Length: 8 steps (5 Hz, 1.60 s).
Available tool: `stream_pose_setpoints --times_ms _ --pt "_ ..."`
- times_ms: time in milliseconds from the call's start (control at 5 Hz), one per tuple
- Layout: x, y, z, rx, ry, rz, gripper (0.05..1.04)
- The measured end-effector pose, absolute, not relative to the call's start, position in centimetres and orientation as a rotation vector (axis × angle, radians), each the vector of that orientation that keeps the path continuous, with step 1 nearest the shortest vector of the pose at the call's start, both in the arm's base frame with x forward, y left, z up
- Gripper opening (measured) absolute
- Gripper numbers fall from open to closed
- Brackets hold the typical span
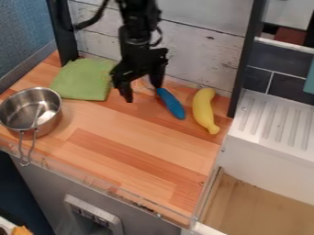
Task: Moved a silver on the right side of the table
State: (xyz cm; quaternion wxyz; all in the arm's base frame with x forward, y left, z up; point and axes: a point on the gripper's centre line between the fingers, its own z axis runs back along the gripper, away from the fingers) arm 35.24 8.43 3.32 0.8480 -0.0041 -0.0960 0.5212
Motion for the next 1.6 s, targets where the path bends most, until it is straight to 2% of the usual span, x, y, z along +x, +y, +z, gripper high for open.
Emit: stream_pose_setpoints --times_ms 200,600,800,1000,1400,1600 --pt "34.3 10.5 3.9 -0.018 -0.219 1.045 1.001" --pt "31.3 15.8 2.9 0.001 -0.207 0.948 1.001" --pt "29.8 17.7 4.5 0.005 -0.24 0.987 1.001" --pt "28.4 18.4 4.0 0.054 -0.23 1.027 1.001" --pt "27.5 18.8 4.5 0.113 -0.254 1.038 1.001" --pt "27.8 18.0 2.1 0.163 -0.178 1.021 1.001"
